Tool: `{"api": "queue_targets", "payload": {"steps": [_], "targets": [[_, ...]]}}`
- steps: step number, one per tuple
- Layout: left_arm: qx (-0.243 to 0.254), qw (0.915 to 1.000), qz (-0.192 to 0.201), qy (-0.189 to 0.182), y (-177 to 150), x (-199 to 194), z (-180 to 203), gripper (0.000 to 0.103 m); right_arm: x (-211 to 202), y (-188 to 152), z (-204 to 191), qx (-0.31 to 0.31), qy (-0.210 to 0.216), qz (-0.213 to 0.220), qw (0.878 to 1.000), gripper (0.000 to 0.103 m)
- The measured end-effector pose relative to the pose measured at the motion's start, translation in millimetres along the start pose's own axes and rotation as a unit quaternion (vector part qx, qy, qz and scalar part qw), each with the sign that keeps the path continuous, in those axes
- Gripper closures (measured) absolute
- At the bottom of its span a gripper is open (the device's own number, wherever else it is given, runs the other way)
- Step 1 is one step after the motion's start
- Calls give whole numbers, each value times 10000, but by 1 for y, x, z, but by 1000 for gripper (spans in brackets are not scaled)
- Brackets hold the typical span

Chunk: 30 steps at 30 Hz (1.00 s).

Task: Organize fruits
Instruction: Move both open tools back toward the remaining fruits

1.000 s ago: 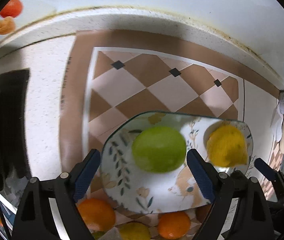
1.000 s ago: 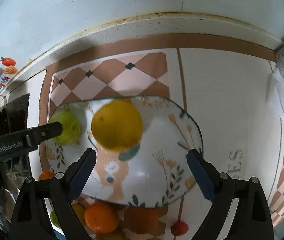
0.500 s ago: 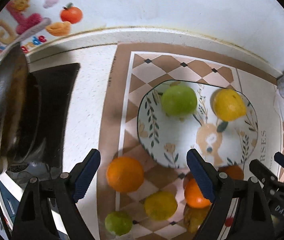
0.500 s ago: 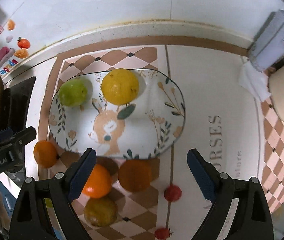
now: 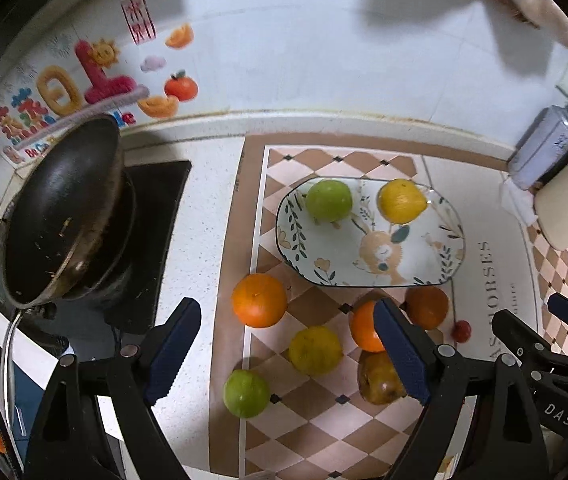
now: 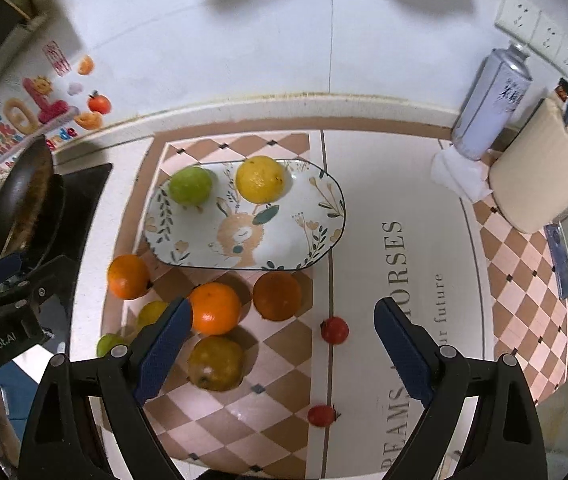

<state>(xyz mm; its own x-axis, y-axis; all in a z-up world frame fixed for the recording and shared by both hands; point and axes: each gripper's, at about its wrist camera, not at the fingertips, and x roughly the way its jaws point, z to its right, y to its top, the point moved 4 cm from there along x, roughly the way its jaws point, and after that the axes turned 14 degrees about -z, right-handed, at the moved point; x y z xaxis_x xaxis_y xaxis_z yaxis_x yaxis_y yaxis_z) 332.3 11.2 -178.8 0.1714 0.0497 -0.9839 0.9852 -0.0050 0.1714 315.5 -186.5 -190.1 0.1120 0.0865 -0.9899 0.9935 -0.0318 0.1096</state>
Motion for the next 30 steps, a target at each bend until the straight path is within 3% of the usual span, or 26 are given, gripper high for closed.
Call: {"api": "queue_targets", "payload": {"steps": [9, 18, 23, 25, 30], "targets": [[73, 9986, 518, -9, -33, -47, 6, 15, -60, -36, -4, -18, 54, 521, 9986, 9], [8, 9977, 672, -60, -55, -67, 9, 15, -77, -52, -2, 42, 282, 653, 9975, 9], [-267, 9987, 434, 29, -54, -51, -8, 12, -46, -51, -2, 86, 572, 250, 9980, 9], [-392, 9989, 236, 135, -53, -36, -19, 3, -21, -51, -6, 84, 734, -81, 9972, 9], [-707, 9965, -381, 216, -58, 13, -45, 3, 56, -52, -16, 144, 1011, -908, 9906, 9]]}}
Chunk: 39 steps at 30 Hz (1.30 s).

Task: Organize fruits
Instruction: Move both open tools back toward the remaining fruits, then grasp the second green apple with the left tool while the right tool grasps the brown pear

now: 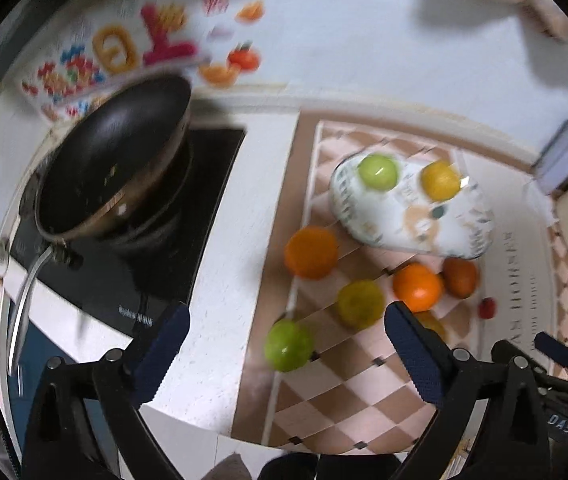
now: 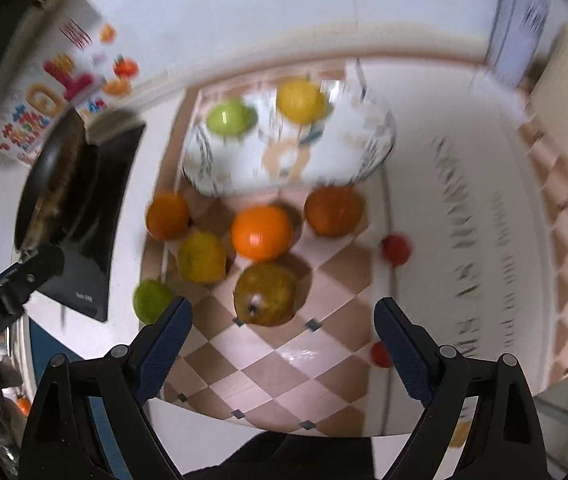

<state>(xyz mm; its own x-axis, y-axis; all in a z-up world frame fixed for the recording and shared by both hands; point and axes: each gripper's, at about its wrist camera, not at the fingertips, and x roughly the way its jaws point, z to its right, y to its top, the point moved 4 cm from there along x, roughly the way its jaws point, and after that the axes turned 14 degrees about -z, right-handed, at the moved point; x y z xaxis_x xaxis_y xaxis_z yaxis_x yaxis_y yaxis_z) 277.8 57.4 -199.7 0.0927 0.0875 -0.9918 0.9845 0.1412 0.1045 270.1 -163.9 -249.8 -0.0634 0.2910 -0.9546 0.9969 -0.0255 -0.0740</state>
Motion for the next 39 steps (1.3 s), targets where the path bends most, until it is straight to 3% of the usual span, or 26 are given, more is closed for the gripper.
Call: {"api": "queue_targets", "payload": {"steps": [7, 12, 15, 17, 21, 29, 31, 36, 39], "targets": [[-447, 9907, -1245, -309, -10, 79, -20, 3, 74, 16, 5, 268, 217, -672, 9971, 9], [-456, 9842, -1679, -333, -15, 115, -18, 3, 100, 22, 1, 248, 209, -953, 9949, 10], [-295, 9835, -1777, -132, -18, 133, -13, 7, 109, 23, 0, 236, 203, -1054, 9939, 10], [-162, 9834, -1807, -60, -18, 140, -9, 15, 113, 25, -1, 226, 187, -1087, 9936, 10], [73, 9855, -1696, -14, -16, 143, 1, 18, 124, 29, -4, 260, 193, -1164, 9927, 15], [531, 9803, -1904, -60, -20, 157, 21, 51, 134, 33, -7, 267, 314, -1268, 9911, 27], [553, 9808, -1868, -21, -20, 158, 22, 51, 134, 35, -12, 252, 413, -1281, 9906, 35], [520, 9816, -1838, -65, -16, 153, 21, 51, 131, 32, -18, 128, 370, -1208, 9919, 36], [445, 9830, -1760, -285, -12, 136, 14, 51, 119, 26, -17, 91, 475, -1194, 9917, 36]]}}
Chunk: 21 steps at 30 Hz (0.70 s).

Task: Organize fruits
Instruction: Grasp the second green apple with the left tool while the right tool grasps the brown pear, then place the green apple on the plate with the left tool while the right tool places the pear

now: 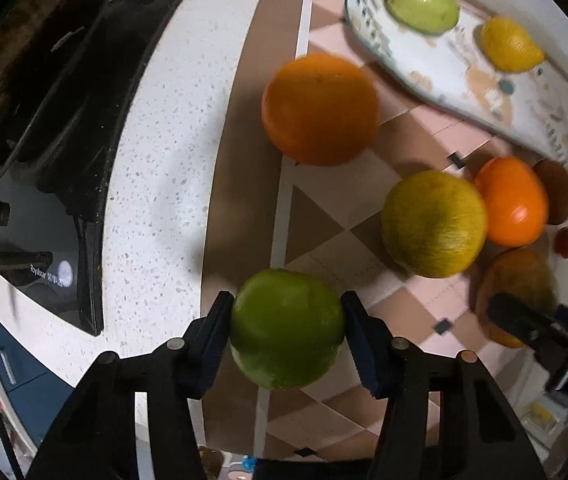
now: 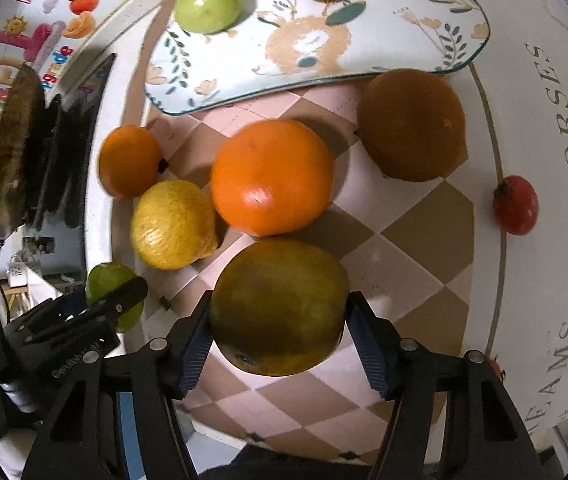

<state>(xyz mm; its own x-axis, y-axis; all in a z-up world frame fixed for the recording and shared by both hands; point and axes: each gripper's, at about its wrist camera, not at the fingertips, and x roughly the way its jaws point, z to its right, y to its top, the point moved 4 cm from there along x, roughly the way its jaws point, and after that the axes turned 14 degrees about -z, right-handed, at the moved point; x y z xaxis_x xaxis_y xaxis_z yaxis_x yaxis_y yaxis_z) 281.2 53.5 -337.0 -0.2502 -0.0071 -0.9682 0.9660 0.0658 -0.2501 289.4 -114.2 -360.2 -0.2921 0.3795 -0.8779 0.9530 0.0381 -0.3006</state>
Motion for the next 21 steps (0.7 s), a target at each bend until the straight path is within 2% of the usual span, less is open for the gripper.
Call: {"api": "queue_targets", "payload": {"steps": [4, 7, 9, 12, 16, 21], "targets": [[38, 9987, 337, -376, 1, -44, 3, 51, -31, -9, -2, -140, 106, 247, 9995, 36], [87, 9958, 596, -685, 13, -80, 12, 51, -61, -7, -4, -180, 246, 531, 9981, 36], [150, 9931, 738, -896, 20, -103, 19, 51, -80, 1, -6, -186, 326, 722, 9967, 36], [271, 9909, 818, -1031, 44, -117, 38, 51, -102, 27, -6, -181, 383, 979, 9943, 36], [329, 9926, 745, -903, 83, -113, 52, 51, -101, 72, 5, -79, 324, 1080, 9936, 36], [211, 9958, 236, -857, 140, -81, 60, 51, -74, 120, 13, -66, 213, 768, 9968, 36]]}}
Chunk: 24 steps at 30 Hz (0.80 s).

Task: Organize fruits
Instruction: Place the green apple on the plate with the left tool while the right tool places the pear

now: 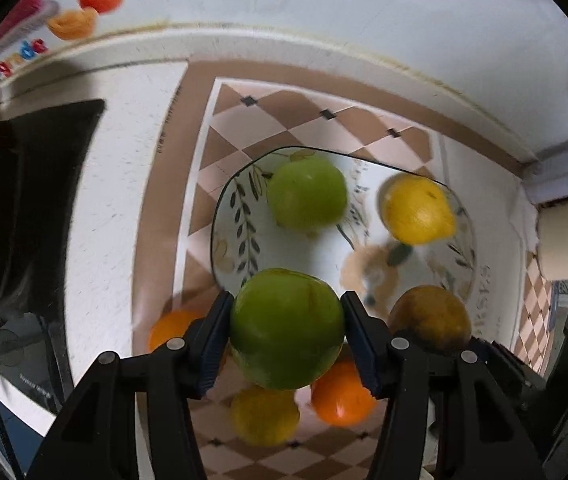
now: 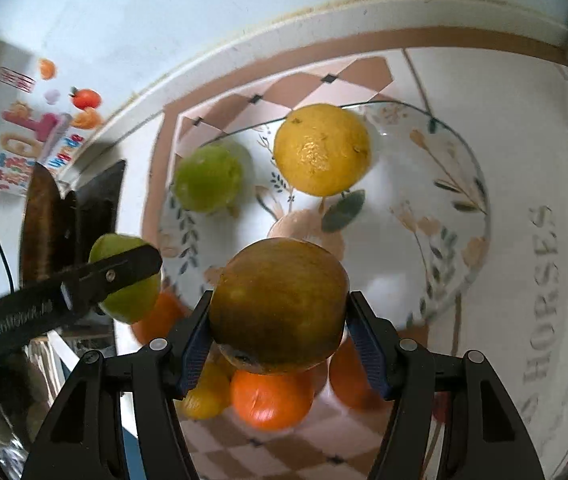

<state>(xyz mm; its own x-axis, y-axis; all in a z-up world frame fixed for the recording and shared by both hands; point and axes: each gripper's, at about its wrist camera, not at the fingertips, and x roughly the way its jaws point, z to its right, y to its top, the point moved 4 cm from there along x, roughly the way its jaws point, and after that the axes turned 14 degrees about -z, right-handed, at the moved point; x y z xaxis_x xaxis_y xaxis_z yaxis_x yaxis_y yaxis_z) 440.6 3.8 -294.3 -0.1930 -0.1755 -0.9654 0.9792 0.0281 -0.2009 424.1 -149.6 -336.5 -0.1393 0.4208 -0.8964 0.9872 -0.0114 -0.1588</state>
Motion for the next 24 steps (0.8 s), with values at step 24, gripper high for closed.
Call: {"api": "queue_targets", "payload": {"steps": [24], "targets": [[36, 9994, -347, 53, 41, 21, -7, 20, 5, 14, -2, 219, -682, -331, 9969, 10]]}}
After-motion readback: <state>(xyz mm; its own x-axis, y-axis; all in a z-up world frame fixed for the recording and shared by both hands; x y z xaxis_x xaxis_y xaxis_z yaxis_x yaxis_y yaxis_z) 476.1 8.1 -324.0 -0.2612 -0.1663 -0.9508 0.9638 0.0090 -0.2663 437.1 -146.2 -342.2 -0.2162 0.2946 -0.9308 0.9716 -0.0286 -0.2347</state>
